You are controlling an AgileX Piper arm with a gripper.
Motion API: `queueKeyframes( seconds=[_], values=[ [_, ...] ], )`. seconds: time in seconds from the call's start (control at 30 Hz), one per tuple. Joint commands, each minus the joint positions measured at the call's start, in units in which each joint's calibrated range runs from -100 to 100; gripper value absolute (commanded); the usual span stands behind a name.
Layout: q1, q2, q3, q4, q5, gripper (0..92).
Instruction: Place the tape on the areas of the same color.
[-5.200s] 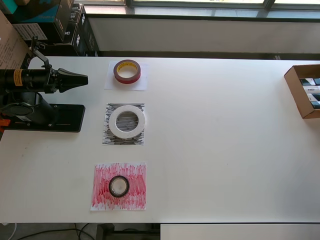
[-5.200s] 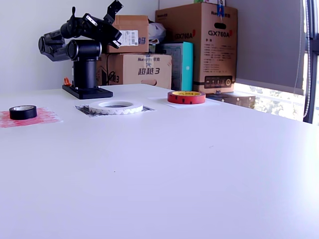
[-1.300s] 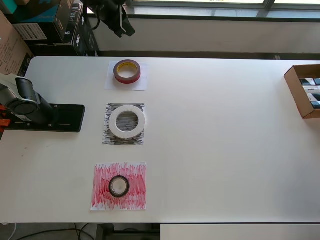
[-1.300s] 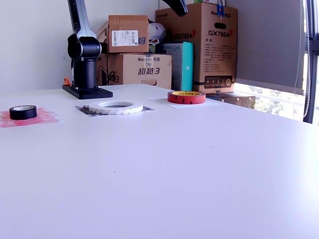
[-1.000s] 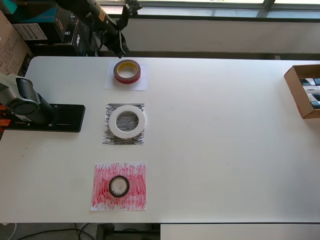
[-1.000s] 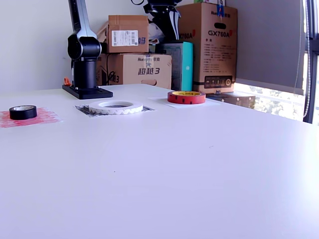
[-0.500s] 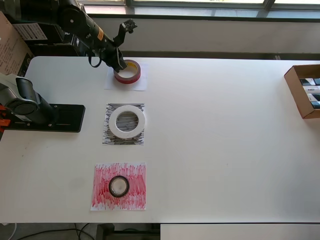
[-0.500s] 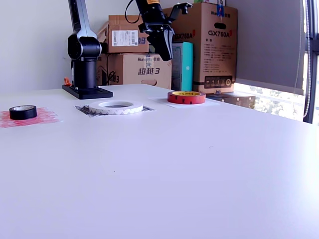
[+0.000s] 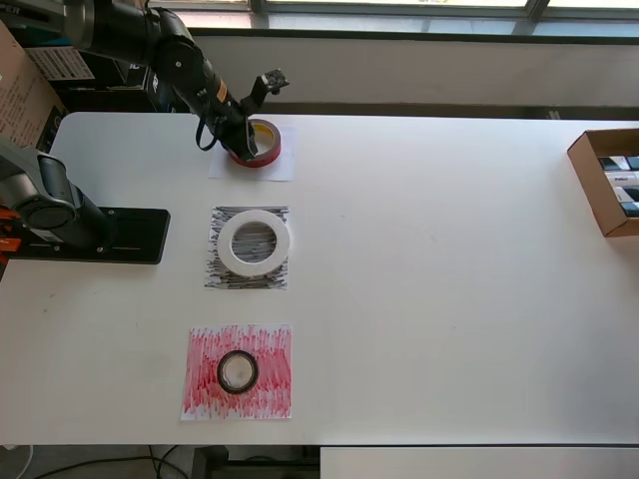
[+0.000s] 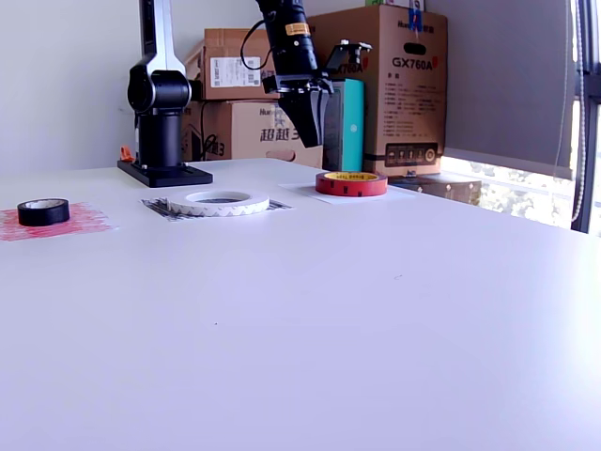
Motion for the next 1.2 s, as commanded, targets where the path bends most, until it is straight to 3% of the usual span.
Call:
queueKeyframes(
  seconds=[0.0, 0.27, 0.47, 0.73, 1.17],
  values=[
    [0.22, 1.2, -0.97, -1.32, 3.75, 4.8],
    [0.3, 5.79, -3.88, -0.64, 9.07, 4.8],
    [0.3, 8.59, -4.61, -0.73, 9.57, 5.9],
    [2.27, 10.47, -4.61, -0.98, 9.57, 24.2],
    [4.8, 11.78, -4.06, -1.07, 9.57, 39.7]
  ],
)
